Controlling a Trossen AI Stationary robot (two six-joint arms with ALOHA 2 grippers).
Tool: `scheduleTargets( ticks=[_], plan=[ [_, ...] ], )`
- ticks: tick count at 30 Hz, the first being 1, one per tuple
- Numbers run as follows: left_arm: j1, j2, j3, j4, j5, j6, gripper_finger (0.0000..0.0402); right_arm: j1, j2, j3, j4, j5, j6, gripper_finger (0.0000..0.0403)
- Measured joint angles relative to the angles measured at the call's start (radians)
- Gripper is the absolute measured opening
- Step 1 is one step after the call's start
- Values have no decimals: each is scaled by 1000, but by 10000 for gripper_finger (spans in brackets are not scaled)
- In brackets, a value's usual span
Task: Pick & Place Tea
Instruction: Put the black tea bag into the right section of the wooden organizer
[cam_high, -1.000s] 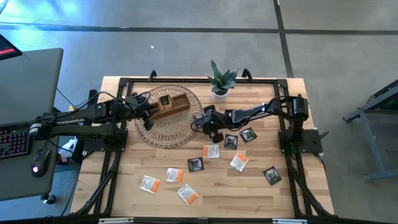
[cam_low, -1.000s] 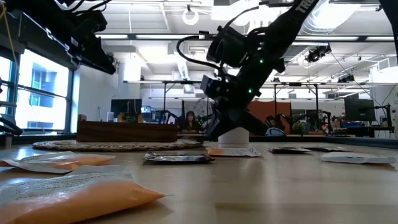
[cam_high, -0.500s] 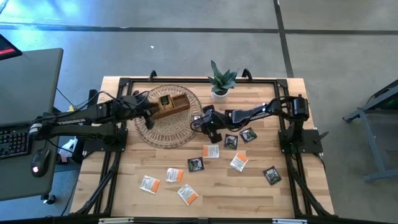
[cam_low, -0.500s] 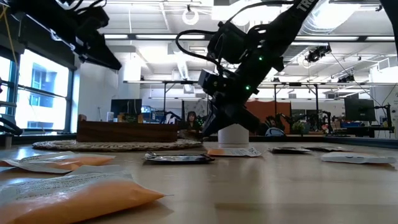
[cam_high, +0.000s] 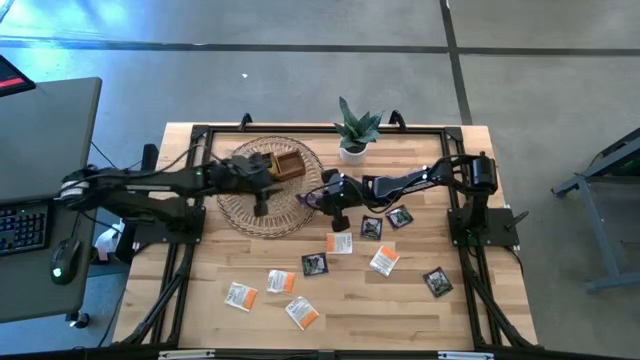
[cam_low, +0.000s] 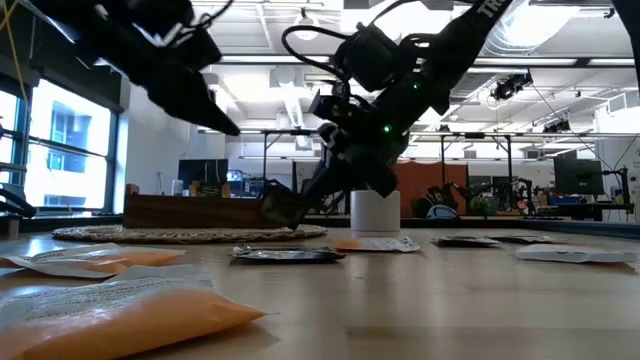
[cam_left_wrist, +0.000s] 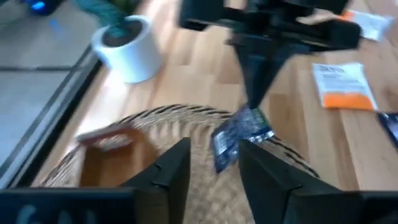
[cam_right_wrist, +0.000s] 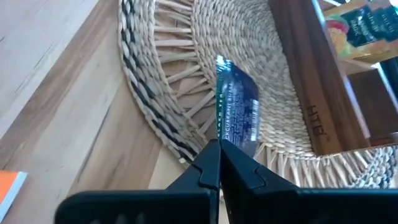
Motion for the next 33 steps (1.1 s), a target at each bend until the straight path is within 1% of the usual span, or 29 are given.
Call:
scheduleTargets(
  ticks=[4,7,10,13,17,19,21,24,33],
  plan=[
    [-1,145,0,107,97,37,181,0,0,0,-5,0,3,1],
    [-13,233,1,178,107,44,210,0,0,0,0,3,3,0],
    [-38,296,1,225,104,85,224,0,0,0,1,13,3,0],
    [-70,355,1,278,59,96,227,-5,0,0,12,14,3,0],
    [-94,403,1,342,-53,96,227,-9,0,0,42,11,3,0],
    [-94,409,1,359,-62,96,226,-10,0,0,53,11,3,0],
    [-92,412,2,370,-67,96,218,-10,0,1,60,10,3,0],
    [-92,412,2,369,-93,96,189,-10,0,1,61,10,3,0],
    [-92,412,2,362,-99,92,54,-10,-1,1,127,14,2,0]
  ],
)
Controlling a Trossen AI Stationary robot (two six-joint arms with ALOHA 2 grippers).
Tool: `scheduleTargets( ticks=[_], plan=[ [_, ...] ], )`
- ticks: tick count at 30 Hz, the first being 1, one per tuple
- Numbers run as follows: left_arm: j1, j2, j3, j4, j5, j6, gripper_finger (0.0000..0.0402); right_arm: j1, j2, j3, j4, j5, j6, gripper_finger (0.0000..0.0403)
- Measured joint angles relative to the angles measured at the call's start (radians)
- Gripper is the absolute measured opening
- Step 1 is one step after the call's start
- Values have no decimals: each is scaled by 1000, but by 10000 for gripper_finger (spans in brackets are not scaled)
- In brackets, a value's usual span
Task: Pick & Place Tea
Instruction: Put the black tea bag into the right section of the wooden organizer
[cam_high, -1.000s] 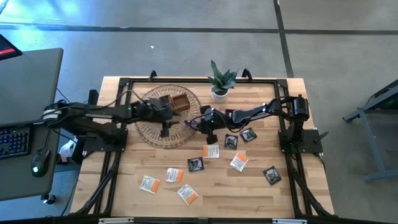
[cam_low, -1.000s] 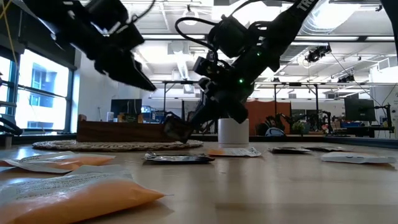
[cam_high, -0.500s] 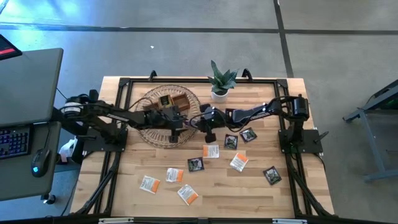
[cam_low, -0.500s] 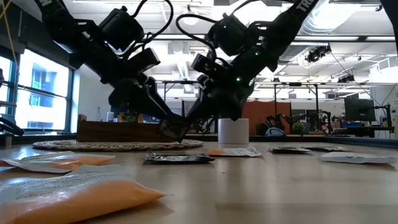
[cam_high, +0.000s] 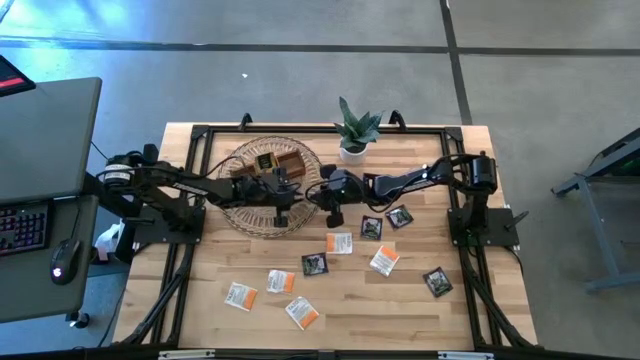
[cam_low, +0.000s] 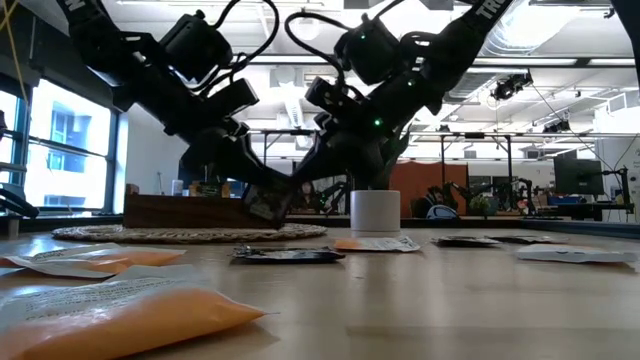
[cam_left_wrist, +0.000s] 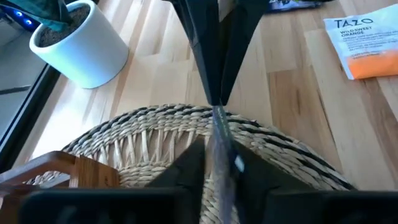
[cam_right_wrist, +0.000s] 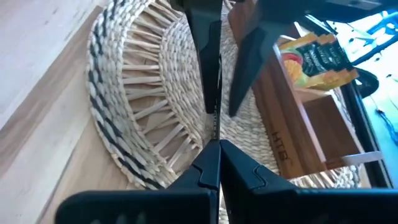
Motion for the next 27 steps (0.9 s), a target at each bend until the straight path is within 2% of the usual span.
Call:
scheduleTargets(
  ticks=[4,13,16,21,23,27],
  plan=[
    [0,0,0,0,-2,-28,6,0,0,0,9,28,8,3],
    [-1,-18,0,-97,-123,-142,3,0,-1,0,70,147,60,48],
    [0,-84,-1,-191,-198,-175,1,3,-1,0,101,205,73,66],
    [21,-258,-2,-238,-318,-159,1,3,-4,0,184,267,52,79],
    [57,-322,-1,-230,-290,-154,1,3,-6,0,214,271,53,80],
    [173,-366,-1,-222,-97,-175,0,3,-6,0,229,243,52,78]
  ],
)
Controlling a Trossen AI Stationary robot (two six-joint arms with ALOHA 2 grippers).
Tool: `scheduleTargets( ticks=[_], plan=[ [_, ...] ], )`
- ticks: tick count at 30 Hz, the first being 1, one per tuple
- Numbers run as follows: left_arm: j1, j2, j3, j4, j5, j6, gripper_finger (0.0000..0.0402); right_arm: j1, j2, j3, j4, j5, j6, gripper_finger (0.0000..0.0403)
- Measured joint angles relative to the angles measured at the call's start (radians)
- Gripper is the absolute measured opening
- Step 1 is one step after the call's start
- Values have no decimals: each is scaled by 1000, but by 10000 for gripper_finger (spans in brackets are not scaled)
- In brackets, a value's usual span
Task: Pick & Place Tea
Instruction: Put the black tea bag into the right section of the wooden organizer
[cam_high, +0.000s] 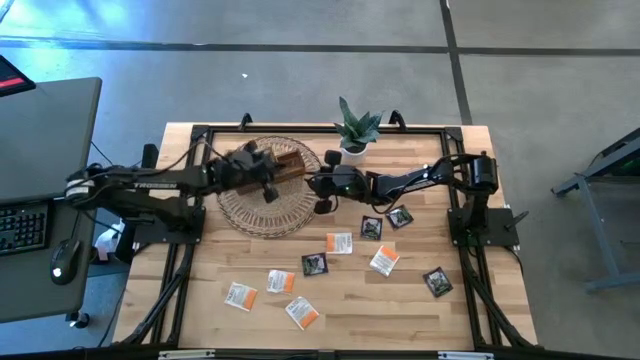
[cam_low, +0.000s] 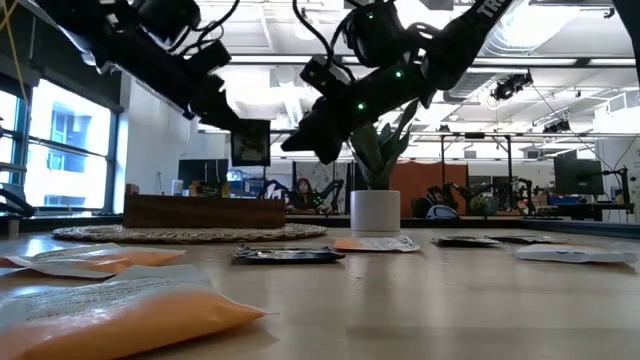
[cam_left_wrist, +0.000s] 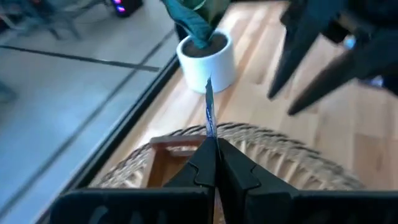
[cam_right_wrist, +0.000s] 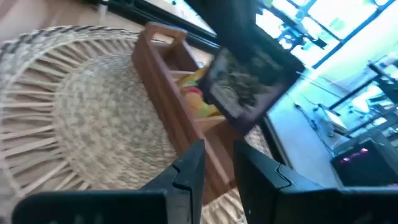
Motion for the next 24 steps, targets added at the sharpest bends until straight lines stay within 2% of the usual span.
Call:
scheduleTargets(
  ticks=[5,8,12,15,21,24],
  plan=[
    [131,72,0,57,145,-34,0,0,0,0,-3,-15,0,80],
    [169,152,0,126,176,-54,0,0,0,0,-4,-15,0,79],
    [199,252,0,180,166,-62,0,0,0,0,-4,-15,0,79],
    [193,317,0,233,120,-64,0,0,0,0,-5,-16,0,80],
    [194,355,18,242,82,-59,15,0,0,0,-5,-21,1,76],
    [193,355,26,223,1,-44,34,0,0,0,-5,-21,1,76]
  ],
)
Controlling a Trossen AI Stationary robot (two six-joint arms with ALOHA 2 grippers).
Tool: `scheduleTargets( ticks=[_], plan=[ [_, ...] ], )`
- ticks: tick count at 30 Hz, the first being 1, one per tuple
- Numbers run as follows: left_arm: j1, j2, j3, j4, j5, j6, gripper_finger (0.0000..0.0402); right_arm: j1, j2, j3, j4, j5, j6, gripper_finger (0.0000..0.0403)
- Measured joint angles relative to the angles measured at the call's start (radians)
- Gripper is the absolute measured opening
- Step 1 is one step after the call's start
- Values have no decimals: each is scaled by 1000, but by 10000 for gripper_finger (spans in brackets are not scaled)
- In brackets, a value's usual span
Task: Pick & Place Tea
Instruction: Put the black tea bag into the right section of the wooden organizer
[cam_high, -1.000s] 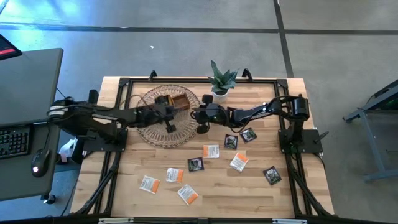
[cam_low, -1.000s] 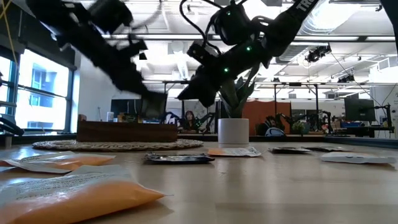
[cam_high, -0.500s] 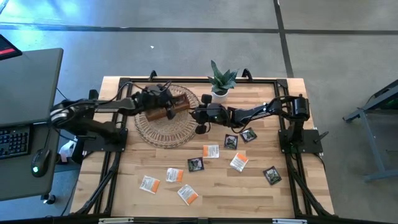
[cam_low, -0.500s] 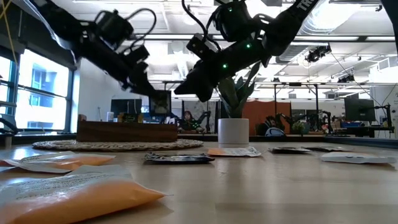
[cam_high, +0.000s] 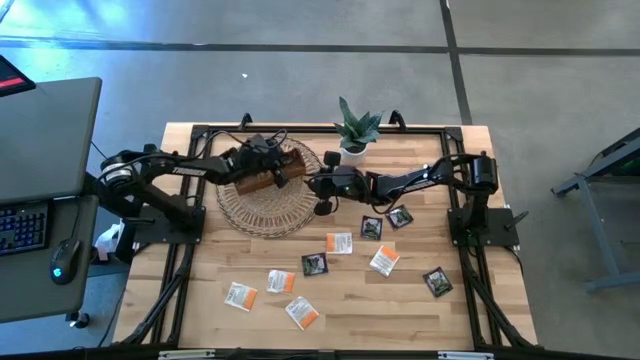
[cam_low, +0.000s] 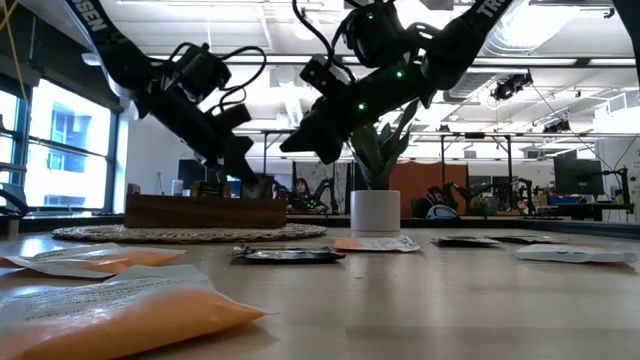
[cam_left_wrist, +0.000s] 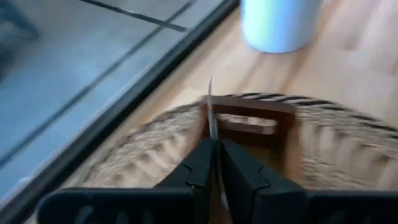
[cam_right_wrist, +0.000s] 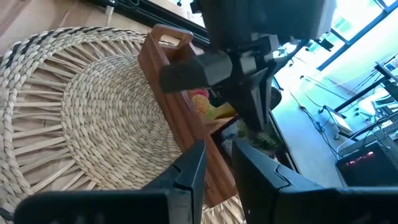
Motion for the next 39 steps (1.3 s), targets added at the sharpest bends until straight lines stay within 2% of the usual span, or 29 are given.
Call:
scheduleTargets(
  ticks=[3,6,13,17,21,24,27,31,35,39],
  plan=[
    [0,0,3,-13,-85,38,53,0,0,0,0,0,0,75],
    [0,0,3,-9,-117,41,72,0,0,0,0,-10,0,74],
    [0,-13,3,-6,-83,41,99,3,0,0,0,-45,26,75],
    [-2,-82,3,-38,-33,42,99,38,-14,1,-28,2,1,75],
    [-2,-221,3,-104,119,36,99,123,-78,51,-202,126,-50,75],
    [-2,-348,3,-160,210,17,99,181,-127,90,-333,188,57,76],
    [-2,-463,3,-234,267,-1,99,220,-166,103,-491,152,125,82],
    [-2,-575,3,-341,274,-43,99,253,-191,103,-709,86,299,101],
    [-2,-624,3,-432,272,-76,99,261,-188,104,-937,10,522,126],
    [-2,-629,3,-473,272,-92,99,270,-186,103,-1110,-10,628,145]
  ],
)
